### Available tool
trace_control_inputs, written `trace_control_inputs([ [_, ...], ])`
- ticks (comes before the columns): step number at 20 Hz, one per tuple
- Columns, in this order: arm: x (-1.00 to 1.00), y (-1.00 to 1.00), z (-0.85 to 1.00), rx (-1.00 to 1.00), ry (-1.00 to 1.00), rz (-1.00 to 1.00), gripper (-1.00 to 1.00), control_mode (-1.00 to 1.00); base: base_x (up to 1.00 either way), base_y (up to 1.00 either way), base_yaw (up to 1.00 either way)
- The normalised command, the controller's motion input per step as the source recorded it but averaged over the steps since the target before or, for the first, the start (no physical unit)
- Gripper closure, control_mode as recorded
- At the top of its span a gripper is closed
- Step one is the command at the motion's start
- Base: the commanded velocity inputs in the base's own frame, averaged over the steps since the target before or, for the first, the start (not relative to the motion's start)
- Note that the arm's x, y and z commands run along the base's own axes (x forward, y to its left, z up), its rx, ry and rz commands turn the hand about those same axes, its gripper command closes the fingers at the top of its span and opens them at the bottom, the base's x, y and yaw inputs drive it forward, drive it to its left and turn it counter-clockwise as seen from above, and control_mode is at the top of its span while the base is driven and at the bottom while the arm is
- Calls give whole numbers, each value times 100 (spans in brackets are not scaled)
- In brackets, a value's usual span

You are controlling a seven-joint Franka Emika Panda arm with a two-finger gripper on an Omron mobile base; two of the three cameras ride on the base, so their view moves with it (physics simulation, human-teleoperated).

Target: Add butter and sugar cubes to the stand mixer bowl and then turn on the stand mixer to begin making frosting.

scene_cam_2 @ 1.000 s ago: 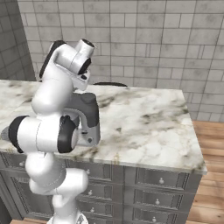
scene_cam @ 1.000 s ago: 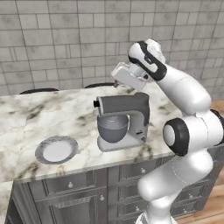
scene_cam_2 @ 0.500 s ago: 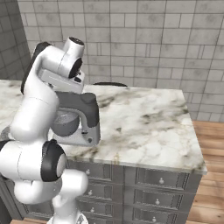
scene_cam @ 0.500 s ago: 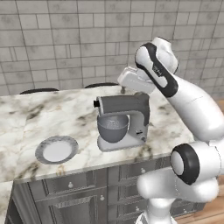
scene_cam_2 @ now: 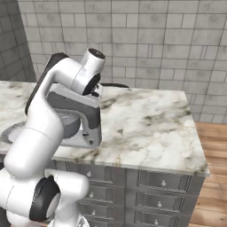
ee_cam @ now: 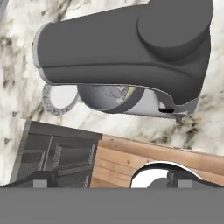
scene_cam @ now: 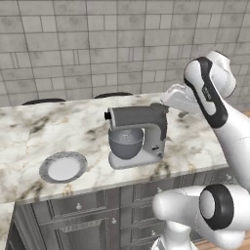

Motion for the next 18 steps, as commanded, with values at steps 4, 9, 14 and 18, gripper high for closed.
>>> trace_control_inputs([
  [4, -5, -66, -33, 6, 0, 0, -100, -100, 0, 0, 0],
  [9, -19, -54, -77, 20, 0, 2, -100, -100, 0, 0, 0],
  [14, -11, -33, -73, 25, 0, 5, -100, -100, 0, 0, 0],
  [18, 0, -4, -60, 25, 1, 1, 100, -100, 0, 0, 0],
])
